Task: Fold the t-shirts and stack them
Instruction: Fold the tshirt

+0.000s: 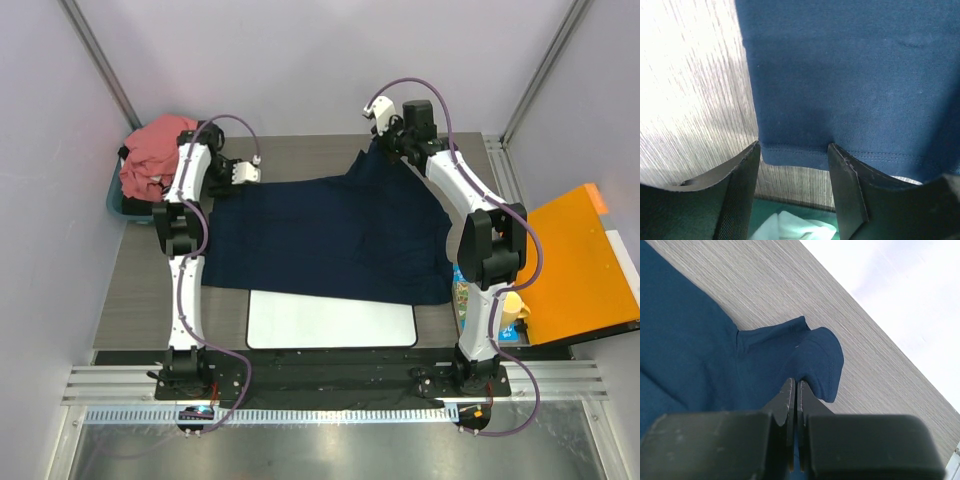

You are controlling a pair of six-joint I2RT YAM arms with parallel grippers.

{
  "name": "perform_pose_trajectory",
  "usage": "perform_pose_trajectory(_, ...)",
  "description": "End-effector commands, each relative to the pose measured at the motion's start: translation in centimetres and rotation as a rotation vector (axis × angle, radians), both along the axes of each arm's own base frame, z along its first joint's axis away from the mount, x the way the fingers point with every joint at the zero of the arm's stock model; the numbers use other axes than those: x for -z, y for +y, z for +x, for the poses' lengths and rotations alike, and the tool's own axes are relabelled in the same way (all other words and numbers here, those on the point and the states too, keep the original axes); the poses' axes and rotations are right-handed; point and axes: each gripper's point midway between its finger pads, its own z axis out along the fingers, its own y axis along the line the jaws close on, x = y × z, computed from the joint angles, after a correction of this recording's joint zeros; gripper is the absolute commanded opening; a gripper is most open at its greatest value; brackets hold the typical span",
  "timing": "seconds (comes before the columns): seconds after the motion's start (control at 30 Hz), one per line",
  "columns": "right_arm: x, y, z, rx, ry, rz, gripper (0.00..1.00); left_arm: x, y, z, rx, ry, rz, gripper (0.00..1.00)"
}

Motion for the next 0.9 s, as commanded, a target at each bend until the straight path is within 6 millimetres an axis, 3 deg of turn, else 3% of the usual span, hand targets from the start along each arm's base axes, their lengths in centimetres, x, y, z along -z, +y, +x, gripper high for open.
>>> perform_pose_trajectory(0.0, -5.2, 0.4, -0.1, -0.004, -0.105, 0.017, 0.01, 6.4, 0.6, -6.8, 0.054, 0.325, 0.049, 0.58)
perform_pose_trajectory(0.1, -5.6, 0.5, -0.2, -0.006, -0.111, 0.018, 0.01, 6.5, 0.7, -7.3, 0.074, 0.343, 0.058, 0.57)
perform_pose_trajectory(0.2, -6.1, 0.5, -0.3, -0.006, -0.117, 0.023, 0.01, 6.8, -0.7, -7.8, 0.132, 0.365, 0.08, 0.54)
perform_pose_trajectory(0.23, -6.1, 0.6, -0.4, -0.008, -0.116, 0.023, 0.01, 6.8, -0.7, -7.8, 0.147, 0.367, 0.097, 0.35)
perform_pose_trajectory(0.27, -6.3, 0.6, -0.5, -0.007, -0.118, 0.024, 0.01, 6.8, -0.7, -7.9, 0.159, 0.37, 0.107, 0.31)
perform_pose_trajectory(0.43, -6.5, 0.6, -0.8, -0.001, -0.116, 0.03, 0.01, 7.5, 0.3, -7.2, 0.28, 0.354, 0.247, 0.32)
perform_pose_trajectory(0.6, -6.7, 0.6, -1.0, 0.001, -0.116, 0.032, 0.01, 7.2, -0.1, -7.6, 0.303, 0.376, 0.225, 0.3)
perform_pose_trajectory(0.73, -7.0, 0.6, -1.0, 0.005, -0.121, 0.038, 0.01, 7.3, -1.3, -8.1, 0.268, 0.388, 0.177, 0.17)
perform_pose_trajectory(0.77, -7.1, 0.7, -1.0, 0.001, -0.124, 0.038, 0.01, 7.2, -1.4, -8.5, 0.251, 0.401, 0.171, 0.12)
perform_pose_trajectory(0.8, -7.1, 0.7, -1.0, 0.0, -0.125, 0.037, 0.01, 7.0, -1.7, -8.6, 0.24, 0.403, 0.162, 0.0)
perform_pose_trajectory(0.87, -7.2, 0.8, -0.9, -0.005, -0.13, 0.034, 0.01, 6.5, -2.1, -8.8, 0.182, 0.406, 0.142, 0.0)
